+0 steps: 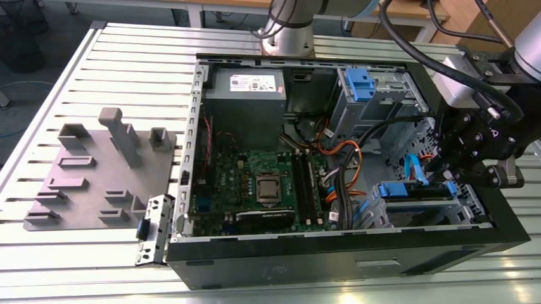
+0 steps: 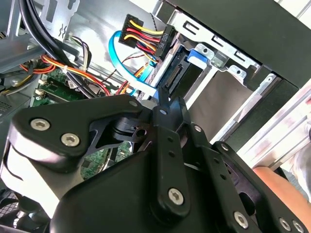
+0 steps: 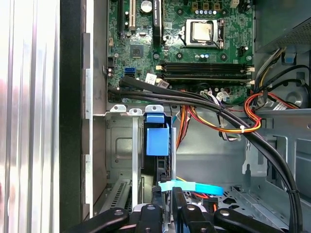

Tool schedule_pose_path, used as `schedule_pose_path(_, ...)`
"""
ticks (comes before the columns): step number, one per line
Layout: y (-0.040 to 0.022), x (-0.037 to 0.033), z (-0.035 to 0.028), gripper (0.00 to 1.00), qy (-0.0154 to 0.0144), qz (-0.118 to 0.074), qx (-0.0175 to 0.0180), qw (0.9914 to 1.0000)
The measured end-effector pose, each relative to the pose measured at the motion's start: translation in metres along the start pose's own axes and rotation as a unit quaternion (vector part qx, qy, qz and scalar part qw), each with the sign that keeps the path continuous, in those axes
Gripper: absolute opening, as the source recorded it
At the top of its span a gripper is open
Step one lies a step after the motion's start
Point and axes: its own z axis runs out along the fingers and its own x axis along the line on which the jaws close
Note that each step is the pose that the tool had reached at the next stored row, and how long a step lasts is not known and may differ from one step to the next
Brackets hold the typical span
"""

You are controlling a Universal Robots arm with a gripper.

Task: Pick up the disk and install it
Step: 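Insert the second disk wire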

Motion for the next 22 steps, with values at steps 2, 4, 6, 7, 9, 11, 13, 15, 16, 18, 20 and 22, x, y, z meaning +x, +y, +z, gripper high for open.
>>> schedule_pose_path(2,0.0,0.0,-0.0001,0.24,-0.0002,0.0,-0.0001,1.0)
schedule_pose_path(4,0.0,-0.0002,-0.0006,0.24,-0.0001,0.0,-0.0001,1.0)
schedule_pose_path(6,0.0,-0.0002,-0.0016,0.24,-0.0001,0.0,-0.0001,1.0)
schedule_pose_path(7,0.0,-0.0002,-0.0017,0.24,-0.0002,0.0,-0.0001,1.0)
schedule_pose_path(9,0.0,-0.0003,-0.0017,0.24,-0.0003,0.0,-0.0001,1.0)
schedule_pose_path(11,0.0,-0.0007,-0.002,0.24,0.0,0.0,-0.0001,1.0)
schedule_pose_path(13,-0.0001,-0.0029,-0.0019,0.24,-0.0001,0.0,-0.0001,1.0)
schedule_pose_path(15,-0.0001,-0.0065,-0.0017,0.24,-0.0001,0.0,-0.0001,1.0)
schedule_pose_path(16,-0.0001,-0.0083,-0.0016,0.24,0.0,0.0,-0.0001,1.0)
schedule_pose_path(18,-0.0002,-0.0117,-0.0014,0.24,-0.0001,0.0,-0.0001,1.0)
schedule_pose_path(20,-0.0004,-0.0134,-0.0012,0.24,-0.0002,0.0,-0.0001,1.0)
schedule_pose_path(22,-0.0021,-0.0138,-0.0011,0.24,-0.0001,0.0,-0.0001,1.0)
